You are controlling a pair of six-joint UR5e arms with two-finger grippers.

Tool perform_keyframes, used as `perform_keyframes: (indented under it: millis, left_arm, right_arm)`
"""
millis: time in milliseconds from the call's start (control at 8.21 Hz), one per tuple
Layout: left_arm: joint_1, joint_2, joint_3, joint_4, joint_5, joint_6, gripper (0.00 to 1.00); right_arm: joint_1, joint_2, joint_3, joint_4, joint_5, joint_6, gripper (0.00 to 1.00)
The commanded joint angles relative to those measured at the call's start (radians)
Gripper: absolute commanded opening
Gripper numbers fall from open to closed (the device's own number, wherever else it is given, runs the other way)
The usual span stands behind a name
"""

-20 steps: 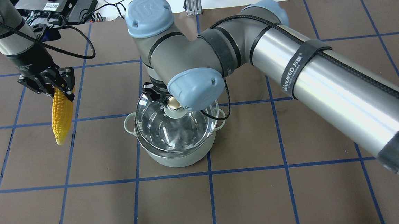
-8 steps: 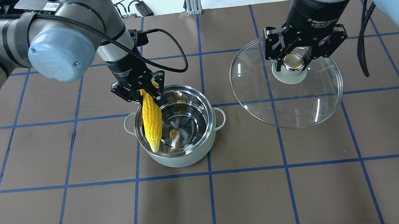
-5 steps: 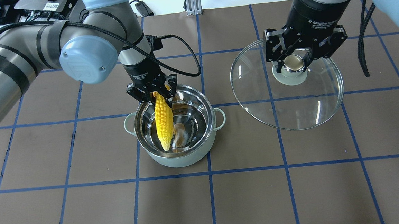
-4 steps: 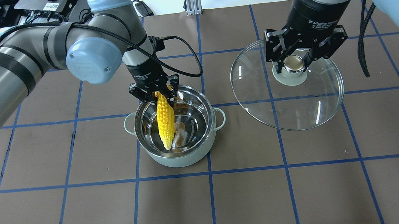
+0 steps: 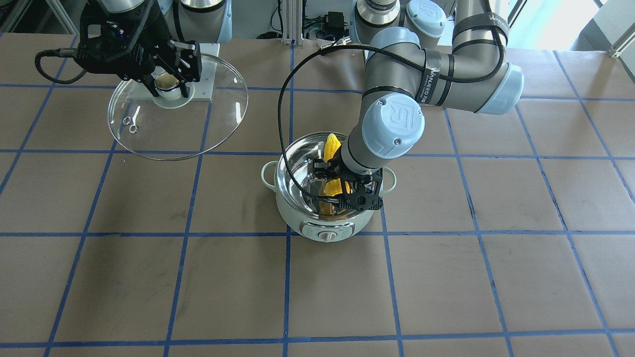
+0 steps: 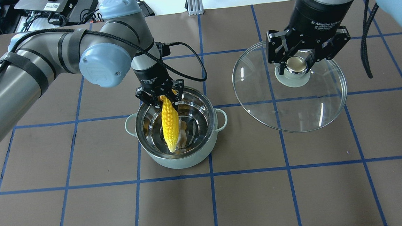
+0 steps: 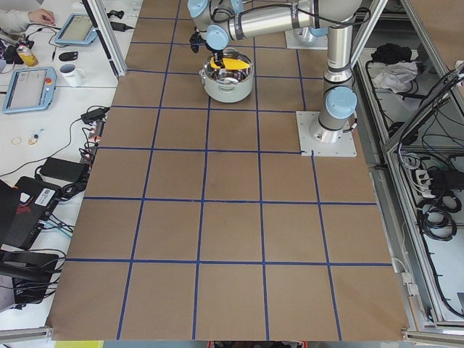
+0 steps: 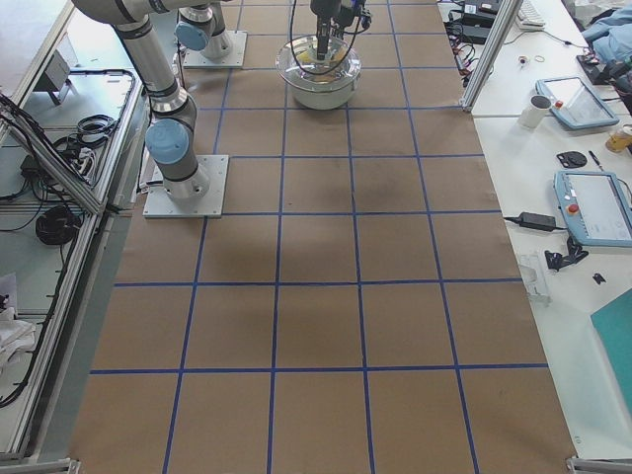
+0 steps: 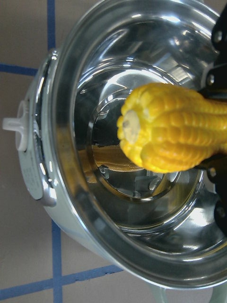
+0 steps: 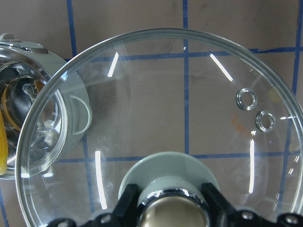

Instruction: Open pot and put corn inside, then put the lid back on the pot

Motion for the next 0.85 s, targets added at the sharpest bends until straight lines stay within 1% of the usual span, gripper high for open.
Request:
perform_keyframes:
  millis: [0,122,244,365,487,731]
  left_arm:
    - [-0.001,-0.01,-0.01,0.006,0.002,0.005,0.01]
    - [-0.001,-0.02,-0.009,0.017,0.003,0.015,0.23]
    - [-0.001,-0.022,-0.009,0.028,0.003,0.011,0.68]
    - [-0.001,-0.016,-0.006,0.037,0.006,0.005,0.95]
    - [0.001,-0.004,-0.004,0.049,0.011,-0.021,1.0]
    - [0.001,0.016,0.001,0.025,0.015,-0.023,1.0]
  right_arm:
    - [0.002,-0.001,0.0,0.005,0.001,0.0,0.44]
    - [0.002,-0.001,0.0,0.005,0.003,0.0,0.44]
    - [0.002,-0.001,0.0,0.005,0.003,0.0,0.44]
    - [0.002,-0.001,0.0,0.005,0.003,0.0,0.44]
    - [0.002,0.0,0.0,0.005,0.003,0.0,0.44]
    - [0.002,0.0,0.0,0.005,0.003,0.0,0.44]
